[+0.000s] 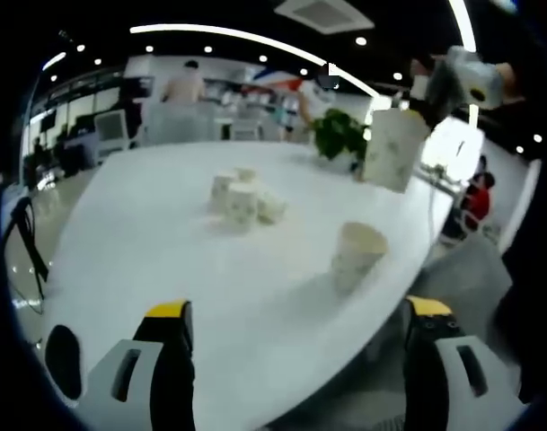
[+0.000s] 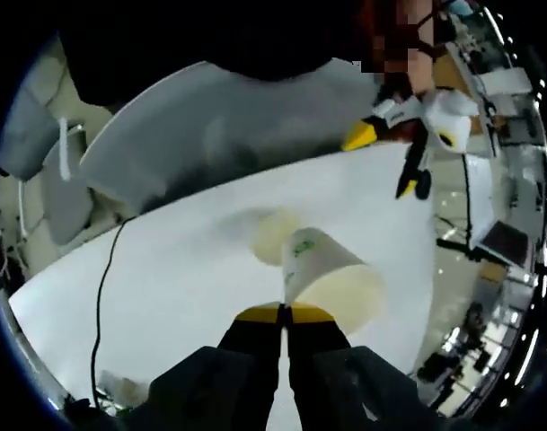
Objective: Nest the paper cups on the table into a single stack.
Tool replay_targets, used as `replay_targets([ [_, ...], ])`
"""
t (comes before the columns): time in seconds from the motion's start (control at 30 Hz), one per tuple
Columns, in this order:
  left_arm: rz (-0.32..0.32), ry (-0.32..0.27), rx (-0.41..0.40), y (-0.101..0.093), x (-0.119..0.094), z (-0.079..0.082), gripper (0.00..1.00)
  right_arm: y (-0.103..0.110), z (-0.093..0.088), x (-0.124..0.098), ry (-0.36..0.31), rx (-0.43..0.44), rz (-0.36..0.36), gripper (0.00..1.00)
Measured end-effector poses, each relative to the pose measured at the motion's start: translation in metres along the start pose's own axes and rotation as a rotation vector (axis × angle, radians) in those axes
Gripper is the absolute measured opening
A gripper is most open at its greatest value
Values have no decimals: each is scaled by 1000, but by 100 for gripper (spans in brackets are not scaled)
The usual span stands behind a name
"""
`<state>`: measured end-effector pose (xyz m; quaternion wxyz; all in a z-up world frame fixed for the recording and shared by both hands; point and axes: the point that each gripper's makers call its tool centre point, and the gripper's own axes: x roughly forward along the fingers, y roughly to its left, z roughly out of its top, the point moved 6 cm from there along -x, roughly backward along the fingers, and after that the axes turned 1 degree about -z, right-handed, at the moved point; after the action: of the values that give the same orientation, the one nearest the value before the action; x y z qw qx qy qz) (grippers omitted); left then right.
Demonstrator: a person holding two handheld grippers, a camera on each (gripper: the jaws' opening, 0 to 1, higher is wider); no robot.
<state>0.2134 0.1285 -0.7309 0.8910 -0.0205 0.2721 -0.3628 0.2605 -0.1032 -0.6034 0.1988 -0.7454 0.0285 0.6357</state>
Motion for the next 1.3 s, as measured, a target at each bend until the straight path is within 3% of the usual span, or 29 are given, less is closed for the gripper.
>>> replay_targets([
  [0.6,17,-10,-22,5,-5,3,96,19,-8,42,5,-20,41,0],
  [0.8,14,1,-24,4,-4,0,95,20,-2,51,-8,-2,48,0],
  [1.3,13,-1,-32,4,-3,-2,95,17,8,80,-17,-54,71,0],
])
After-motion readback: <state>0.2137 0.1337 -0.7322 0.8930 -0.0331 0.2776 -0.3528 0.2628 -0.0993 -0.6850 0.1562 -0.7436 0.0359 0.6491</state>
